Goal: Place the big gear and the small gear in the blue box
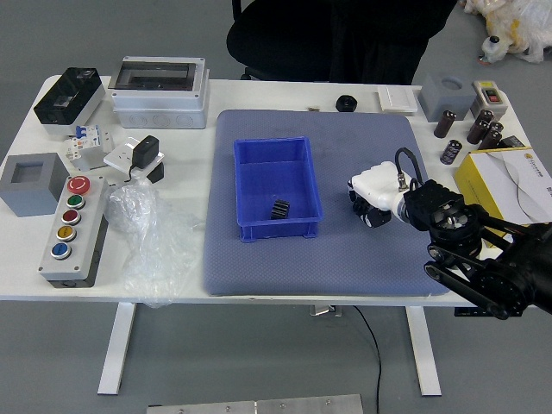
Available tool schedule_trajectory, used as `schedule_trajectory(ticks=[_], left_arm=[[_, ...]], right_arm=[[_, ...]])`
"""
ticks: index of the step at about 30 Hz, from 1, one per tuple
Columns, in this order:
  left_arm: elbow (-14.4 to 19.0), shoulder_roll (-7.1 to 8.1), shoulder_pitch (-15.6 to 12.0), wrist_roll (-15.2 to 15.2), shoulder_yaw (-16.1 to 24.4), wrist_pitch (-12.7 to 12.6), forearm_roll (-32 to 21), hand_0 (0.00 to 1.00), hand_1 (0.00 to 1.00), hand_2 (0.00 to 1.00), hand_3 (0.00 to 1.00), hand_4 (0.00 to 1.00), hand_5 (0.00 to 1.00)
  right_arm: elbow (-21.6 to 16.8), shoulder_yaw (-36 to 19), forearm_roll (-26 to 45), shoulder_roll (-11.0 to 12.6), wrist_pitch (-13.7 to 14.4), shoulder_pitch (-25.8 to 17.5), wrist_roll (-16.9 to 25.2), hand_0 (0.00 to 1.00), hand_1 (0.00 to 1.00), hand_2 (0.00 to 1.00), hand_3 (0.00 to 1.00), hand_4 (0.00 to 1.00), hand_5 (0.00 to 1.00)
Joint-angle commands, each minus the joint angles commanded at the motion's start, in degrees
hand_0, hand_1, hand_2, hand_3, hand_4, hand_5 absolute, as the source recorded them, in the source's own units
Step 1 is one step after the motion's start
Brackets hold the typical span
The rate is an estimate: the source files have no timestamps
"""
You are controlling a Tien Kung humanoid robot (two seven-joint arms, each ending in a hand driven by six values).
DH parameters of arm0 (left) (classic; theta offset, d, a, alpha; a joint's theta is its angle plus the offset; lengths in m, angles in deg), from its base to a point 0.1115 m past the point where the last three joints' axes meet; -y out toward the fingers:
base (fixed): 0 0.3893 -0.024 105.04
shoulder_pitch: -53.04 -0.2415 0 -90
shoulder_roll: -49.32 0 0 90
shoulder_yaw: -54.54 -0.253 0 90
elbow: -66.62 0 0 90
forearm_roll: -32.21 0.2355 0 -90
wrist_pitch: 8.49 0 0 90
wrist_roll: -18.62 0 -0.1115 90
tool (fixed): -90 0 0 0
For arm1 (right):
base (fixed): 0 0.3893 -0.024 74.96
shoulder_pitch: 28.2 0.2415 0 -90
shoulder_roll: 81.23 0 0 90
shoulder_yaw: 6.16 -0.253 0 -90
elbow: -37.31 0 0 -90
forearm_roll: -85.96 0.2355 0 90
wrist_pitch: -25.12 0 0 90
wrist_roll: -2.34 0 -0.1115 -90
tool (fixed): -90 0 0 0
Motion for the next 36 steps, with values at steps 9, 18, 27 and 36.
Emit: schedule_trajectory(ticks=[9,18,27,36], left_arm=[[0.00,0.02,0.00,-0.02,0.02,0.03,0.01,0.858,0.836,0.839,0.847,0.753,0.690],[0.00,0.04,-0.03,-0.02,-0.05,0.06,0.01,0.858,0.836,0.839,0.846,0.754,0.691],[0.00,0.08,-0.08,-0.04,-0.06,0.08,0.02,0.858,0.836,0.839,0.846,0.754,0.690],[0.00,0.20,-0.09,-0.05,0.06,0.08,0.04,0.858,0.835,0.838,0.846,0.753,0.690]], right_arm=[[-0.09,-0.14,-0.12,0.22,0.52,0.03,0.02,0.531,0.435,0.530,0.614,0.552,0.173],[0.20,-0.03,0.04,0.18,0.71,-0.14,0.01,0.548,0.436,0.520,0.611,0.522,0.162],[-0.13,-0.46,0.12,0.56,0.86,-0.05,-0.01,0.554,0.435,0.517,0.607,0.510,0.158],[-0.84,-1.34,-0.04,1.83,0.65,0.27,-0.13,0.568,0.436,0.518,0.611,0.476,0.145]])
